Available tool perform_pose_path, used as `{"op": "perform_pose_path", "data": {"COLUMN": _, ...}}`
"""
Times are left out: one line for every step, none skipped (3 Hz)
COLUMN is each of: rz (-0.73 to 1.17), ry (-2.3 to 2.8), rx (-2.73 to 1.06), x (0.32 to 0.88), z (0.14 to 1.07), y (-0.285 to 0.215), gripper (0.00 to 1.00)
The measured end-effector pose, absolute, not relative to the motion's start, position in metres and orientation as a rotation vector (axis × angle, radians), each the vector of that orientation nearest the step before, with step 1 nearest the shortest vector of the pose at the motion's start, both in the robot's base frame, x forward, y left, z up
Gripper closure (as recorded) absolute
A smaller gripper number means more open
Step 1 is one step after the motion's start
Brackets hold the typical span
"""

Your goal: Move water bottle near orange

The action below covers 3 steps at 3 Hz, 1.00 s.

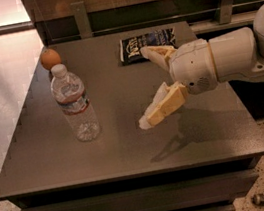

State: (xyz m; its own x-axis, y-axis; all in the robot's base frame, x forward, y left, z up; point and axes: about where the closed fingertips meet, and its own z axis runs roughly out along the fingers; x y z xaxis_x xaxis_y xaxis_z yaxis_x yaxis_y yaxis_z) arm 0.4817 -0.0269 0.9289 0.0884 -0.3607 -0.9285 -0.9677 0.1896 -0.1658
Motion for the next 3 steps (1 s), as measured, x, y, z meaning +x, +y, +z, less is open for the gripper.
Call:
{"op": "perform_pose_path", "data": {"rz": 0.759, "ry": 1.456, "rx": -1.350, "x": 0.482, "z": 0.929, "y": -0.027, "gripper": 0.00}}
{"op": "perform_pose_path", "data": {"rz": 0.814, "ry": 1.436, "rx": -1.347, "x": 0.495, "z": 0.923, "y": -0.002, "gripper": 0.00}}
{"op": "perform_pose_path", "data": {"rz": 0.927, "ry": 1.424, "rx": -1.275, "x": 0.511, "z": 0.910, "y": 0.034, "gripper": 0.00}}
